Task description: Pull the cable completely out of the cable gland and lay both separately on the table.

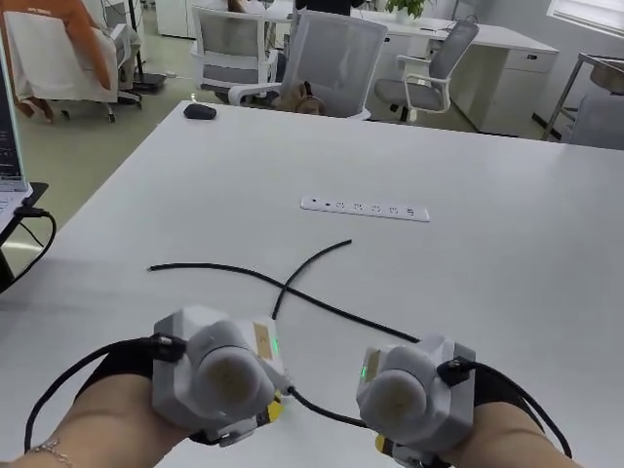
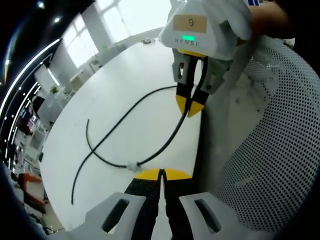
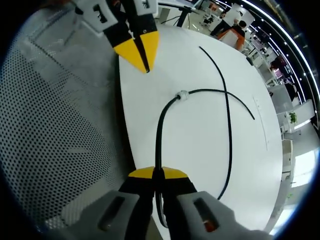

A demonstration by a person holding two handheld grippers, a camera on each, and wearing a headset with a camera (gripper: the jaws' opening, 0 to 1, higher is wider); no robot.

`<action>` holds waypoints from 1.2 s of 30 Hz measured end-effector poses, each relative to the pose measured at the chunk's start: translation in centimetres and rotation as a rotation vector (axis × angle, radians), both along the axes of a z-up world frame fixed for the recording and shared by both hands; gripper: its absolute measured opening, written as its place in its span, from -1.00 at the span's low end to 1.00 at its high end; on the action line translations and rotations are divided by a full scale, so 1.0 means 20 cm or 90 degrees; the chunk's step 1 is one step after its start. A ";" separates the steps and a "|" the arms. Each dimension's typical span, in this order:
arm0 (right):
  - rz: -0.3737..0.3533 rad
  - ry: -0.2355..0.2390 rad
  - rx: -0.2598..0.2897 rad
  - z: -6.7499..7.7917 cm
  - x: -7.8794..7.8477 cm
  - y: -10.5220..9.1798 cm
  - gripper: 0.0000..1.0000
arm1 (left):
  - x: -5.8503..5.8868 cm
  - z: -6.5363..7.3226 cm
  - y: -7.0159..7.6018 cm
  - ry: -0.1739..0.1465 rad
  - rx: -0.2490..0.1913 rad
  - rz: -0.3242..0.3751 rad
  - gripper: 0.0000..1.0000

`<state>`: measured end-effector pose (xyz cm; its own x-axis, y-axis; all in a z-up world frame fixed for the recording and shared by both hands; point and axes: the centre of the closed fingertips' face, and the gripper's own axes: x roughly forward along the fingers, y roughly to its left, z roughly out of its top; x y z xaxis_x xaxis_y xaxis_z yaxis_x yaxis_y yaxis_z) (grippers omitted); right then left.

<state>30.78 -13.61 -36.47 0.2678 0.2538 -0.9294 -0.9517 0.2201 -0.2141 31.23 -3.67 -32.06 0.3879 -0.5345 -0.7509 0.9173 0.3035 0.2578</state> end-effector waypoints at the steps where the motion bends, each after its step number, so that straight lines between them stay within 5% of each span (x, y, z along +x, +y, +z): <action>1: -0.002 0.002 -0.002 0.00 0.00 0.00 -0.95 | 0.00 0.00 0.00 0.002 -0.002 0.000 -0.94; 12: 0.002 0.020 -0.011 -0.02 -0.02 -0.01 -0.95 | 0.00 0.00 -0.01 0.004 0.001 -0.007 -0.94; 18: 0.000 0.025 -0.009 -0.02 -0.02 -0.01 -0.95 | 0.03 0.09 0.01 -0.007 -0.034 -0.005 -0.86; 20: 0.000 0.027 -0.008 -0.02 -0.02 -0.01 -0.95 | 0.06 0.13 0.03 -0.025 -0.039 -0.018 -0.77; 25: -0.006 0.035 -0.003 -0.03 -0.02 -0.01 -0.95 | 0.19 0.10 0.15 -0.023 0.013 -0.041 -0.56; 31: -0.002 0.046 -0.014 -0.05 -0.04 -0.03 -0.94 | 0.38 -0.03 0.24 -0.025 0.110 -0.090 -0.29; 34: -0.008 0.049 -0.013 -0.05 -0.04 -0.04 -0.94 | 0.50 -0.07 0.22 -0.080 0.130 -0.112 -0.28; 36: -0.005 0.051 -0.016 -0.05 -0.04 -0.04 -0.94 | 0.56 -0.13 0.22 -0.091 0.160 -0.149 -0.28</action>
